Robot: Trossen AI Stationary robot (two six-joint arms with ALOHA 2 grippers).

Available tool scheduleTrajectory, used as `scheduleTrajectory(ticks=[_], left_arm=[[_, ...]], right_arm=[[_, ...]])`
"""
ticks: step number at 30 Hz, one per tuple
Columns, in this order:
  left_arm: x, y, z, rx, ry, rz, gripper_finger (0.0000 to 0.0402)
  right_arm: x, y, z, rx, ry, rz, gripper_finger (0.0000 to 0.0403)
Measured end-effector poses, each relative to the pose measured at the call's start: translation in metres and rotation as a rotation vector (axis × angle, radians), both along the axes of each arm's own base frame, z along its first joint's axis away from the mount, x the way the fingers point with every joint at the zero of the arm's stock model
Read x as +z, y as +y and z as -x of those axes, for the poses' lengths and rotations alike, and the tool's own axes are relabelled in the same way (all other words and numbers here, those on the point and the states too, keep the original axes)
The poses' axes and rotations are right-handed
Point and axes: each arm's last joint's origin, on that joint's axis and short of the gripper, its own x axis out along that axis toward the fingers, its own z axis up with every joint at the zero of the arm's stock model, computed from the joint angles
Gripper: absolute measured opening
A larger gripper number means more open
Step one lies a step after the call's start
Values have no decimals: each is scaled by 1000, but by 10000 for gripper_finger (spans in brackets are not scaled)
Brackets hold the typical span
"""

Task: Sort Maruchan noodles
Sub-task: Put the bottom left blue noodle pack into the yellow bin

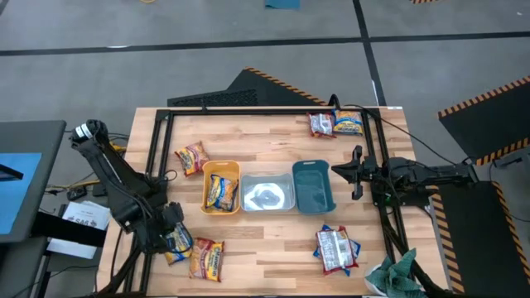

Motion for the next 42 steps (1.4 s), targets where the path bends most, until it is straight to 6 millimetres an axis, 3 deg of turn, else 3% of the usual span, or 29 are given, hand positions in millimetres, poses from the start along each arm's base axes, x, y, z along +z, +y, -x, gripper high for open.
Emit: scheduleTrajectory(ticks=[12,17,21,26,31,36,42], left_arm=[[86,22,-18,-106,-255,-46,0],[123,38,-23,-150,-360,-169,0],[138,55,-29,-163,-387,-305,0],[129,70,-39,-88,-340,-355,0],[102,66,-50,-48,-282,-279,3],[74,44,-63,-91,-268,-123,35],[51,4,-73,-188,-271,-89,98]], right_arm=[[0,0,0,0,0,0,43],[0,0,0,0,0,0,43],[0,0,0,0,0,0,43],[0,0,0,0,0,0,43],[0,0,0,0,0,0,43],[0,0,0,-1,0,0,43],[0,0,0,-1,0,0,43]])
